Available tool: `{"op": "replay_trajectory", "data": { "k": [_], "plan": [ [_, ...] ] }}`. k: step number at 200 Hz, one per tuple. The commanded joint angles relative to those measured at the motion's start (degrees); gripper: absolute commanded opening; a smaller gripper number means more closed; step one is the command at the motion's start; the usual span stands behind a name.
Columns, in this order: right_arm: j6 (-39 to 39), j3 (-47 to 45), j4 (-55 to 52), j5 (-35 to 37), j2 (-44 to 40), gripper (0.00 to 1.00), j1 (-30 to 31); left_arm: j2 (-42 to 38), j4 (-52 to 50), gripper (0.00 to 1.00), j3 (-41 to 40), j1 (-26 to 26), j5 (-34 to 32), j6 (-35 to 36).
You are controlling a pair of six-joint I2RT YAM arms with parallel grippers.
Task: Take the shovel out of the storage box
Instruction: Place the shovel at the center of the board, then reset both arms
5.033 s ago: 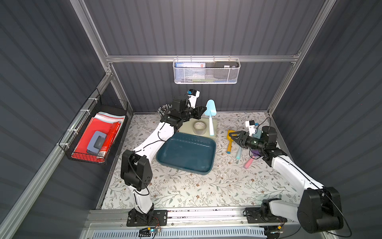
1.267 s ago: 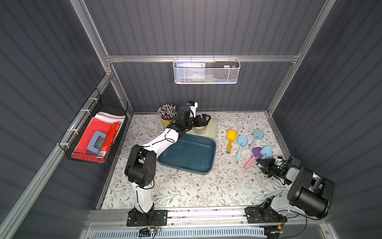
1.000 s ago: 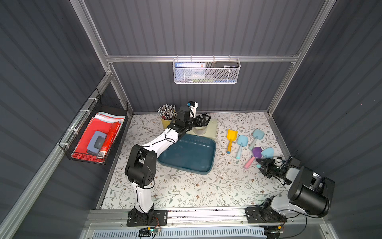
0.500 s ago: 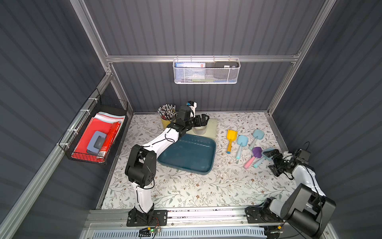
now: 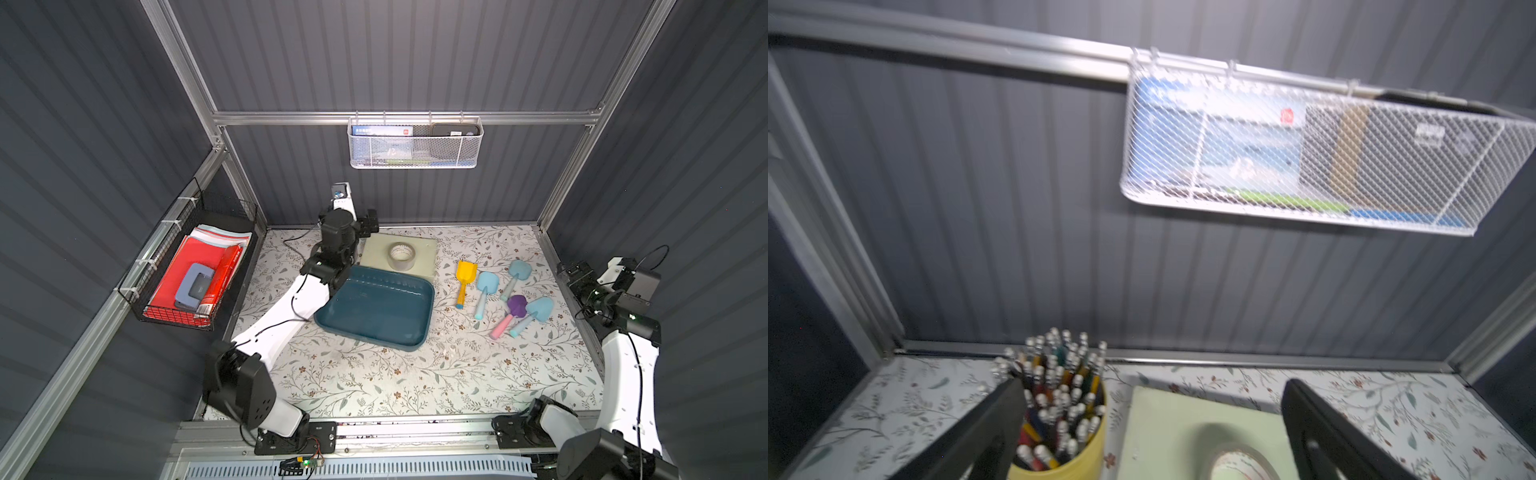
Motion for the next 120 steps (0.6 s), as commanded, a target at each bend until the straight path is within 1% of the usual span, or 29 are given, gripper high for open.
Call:
{"op": "replay_trajectory", "data": {
  "k": [1, 4, 7, 14, 22, 36, 46, 64, 76, 87, 98, 107, 120],
  "plan": [
    [0.7, -1.9, 13.2, 6.0, -0.9, 0.99, 2.8, -3.5, 7.3, 0.99, -6.4, 7.8, 3.8, 3.4],
    [0.2, -1.8, 13.9, 6.2, -0.6, 0.99, 3.4, -3.9, 8.0, 0.99, -7.5, 9.5, 6.0, 2.8],
    [-0.3, -1.6, 14.4, 8.3, -0.2, 0.99, 4.0, -4.4, 8.7, 0.99, -8.5, 11.1, 8.0, 2.0],
    [-2.1, -0.9, 15.1, 9.3, 0.9, 0.99, 5.3, -5.3, 10.1, 0.99, -10.7, 14.4, 11.8, 0.7],
    [-3.4, -0.6, 16.5, 11.7, 1.8, 0.99, 7.1, -6.3, 12.4, 0.99, -13.6, 17.5, 14.3, -0.2],
    [-4.8, -3.2, 22.1, 16.7, 2.0, 0.99, 10.3, -8.0, 15.8, 0.99, -18.4, 19.6, 17.2, 1.3],
    [-6.1, -8.4, 31.4, 19.6, 0.9, 0.99, 12.6, -8.6, 18.5, 0.99, -21.4, 20.0, 18.6, 2.5],
    [-9.7, -18.9, 48.1, 22.4, -1.6, 0.99, 15.7, -7.5, 22.5, 0.99, -25.3, 21.6, 17.9, 2.2],
    [-11.9, -23.3, 54.4, 23.5, -2.2, 0.99, 17.1, -6.5, 25.3, 1.0, -28.1, 22.8, 17.1, 2.3],
    [-13.8, -25.6, 57.2, 24.2, -1.1, 0.99, 18.0, -6.5, 31.2, 0.99, -32.7, 23.5, 17.3, 2.5],
    [-16.9, -26.1, 56.1, 24.1, 0.8, 0.99, 18.6, -6.8, 39.6, 0.99, -38.4, 23.8, 17.7, 3.0],
    [-18.7, -27.1, 56.2, 25.0, 2.0, 0.99, 19.1, -6.8, 46.7, 0.99, -42.7, 23.8, 16.9, 1.9],
    [-19.6, -30.2, 59.7, 27.0, 2.5, 0.99, 19.3, -5.9, 53.4, 0.99, -46.6, 24.0, 17.3, 2.0]
  ]
}}
